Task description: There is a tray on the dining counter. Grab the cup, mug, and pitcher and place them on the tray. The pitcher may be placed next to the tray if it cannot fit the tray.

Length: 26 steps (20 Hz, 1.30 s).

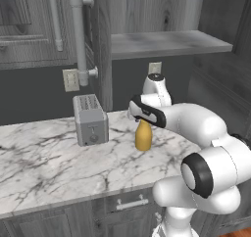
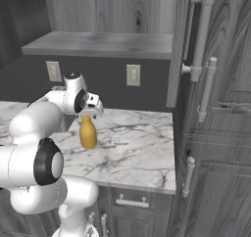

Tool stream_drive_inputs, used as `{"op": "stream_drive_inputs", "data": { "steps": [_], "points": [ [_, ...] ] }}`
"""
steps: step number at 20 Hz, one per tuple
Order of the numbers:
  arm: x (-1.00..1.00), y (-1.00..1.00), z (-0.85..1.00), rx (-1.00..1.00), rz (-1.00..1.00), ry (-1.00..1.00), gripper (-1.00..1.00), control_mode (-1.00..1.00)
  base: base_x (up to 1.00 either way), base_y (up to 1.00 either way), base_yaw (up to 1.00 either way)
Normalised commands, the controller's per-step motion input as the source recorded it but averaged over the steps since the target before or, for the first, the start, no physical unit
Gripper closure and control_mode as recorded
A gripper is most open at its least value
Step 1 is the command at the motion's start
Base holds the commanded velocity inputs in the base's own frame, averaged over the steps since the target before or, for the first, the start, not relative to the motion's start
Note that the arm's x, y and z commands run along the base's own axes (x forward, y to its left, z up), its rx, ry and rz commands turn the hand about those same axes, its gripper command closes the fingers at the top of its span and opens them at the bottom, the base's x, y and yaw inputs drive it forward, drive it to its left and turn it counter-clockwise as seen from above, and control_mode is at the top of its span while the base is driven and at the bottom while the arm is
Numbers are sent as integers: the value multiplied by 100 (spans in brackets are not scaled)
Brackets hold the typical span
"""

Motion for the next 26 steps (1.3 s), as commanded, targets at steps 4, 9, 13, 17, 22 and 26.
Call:
{"op": "stream_drive_inputs", "data": {
  "steps": [4,9,13,17,22,26],
  "points": [
    [0,0,-4,0,0,0,-100,-100,0,0,0],
    [0,0,0,0,0,0,-100,-100,0,0,0],
    [0,0,0,0,0,0,-100,-100,0,0,0],
    [0,0,0,-1,0,0,-100,-100,0,0,0],
    [0,0,0,-1,0,0,100,-100,0,0,0],
    [0,0,0,0,0,0,100,-100,0,0,0]
  ]
}}
